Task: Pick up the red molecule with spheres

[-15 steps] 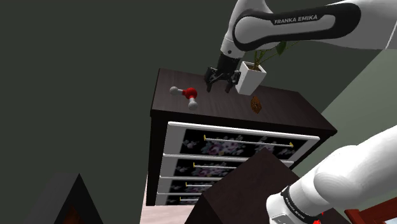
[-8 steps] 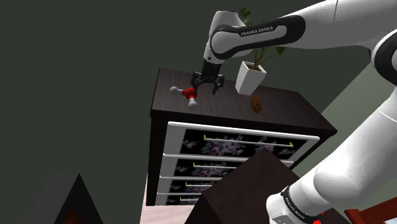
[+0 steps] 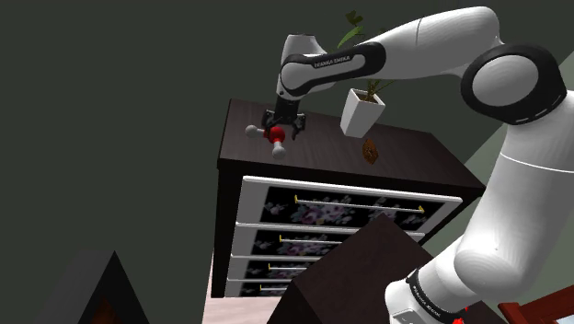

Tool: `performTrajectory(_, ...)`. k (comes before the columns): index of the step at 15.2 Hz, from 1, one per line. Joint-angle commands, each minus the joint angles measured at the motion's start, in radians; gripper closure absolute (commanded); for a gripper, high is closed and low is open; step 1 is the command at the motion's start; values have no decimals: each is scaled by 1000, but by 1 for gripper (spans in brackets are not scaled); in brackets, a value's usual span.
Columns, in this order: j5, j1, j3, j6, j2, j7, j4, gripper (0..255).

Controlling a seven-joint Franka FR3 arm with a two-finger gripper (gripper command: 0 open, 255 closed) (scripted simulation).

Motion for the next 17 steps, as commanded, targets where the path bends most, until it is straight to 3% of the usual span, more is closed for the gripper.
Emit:
performTrajectory(1, -5, 3, -2, 17, 19, 7, 1, 0)
performTrajectory(8, -13, 5, -6, 78, 56, 13, -23, 0)
performTrajectory(9, -13, 5, -6, 77, 56, 13, -22, 255)
performTrajectory(17, -13, 5, -6, 77, 55, 13, -23, 255)
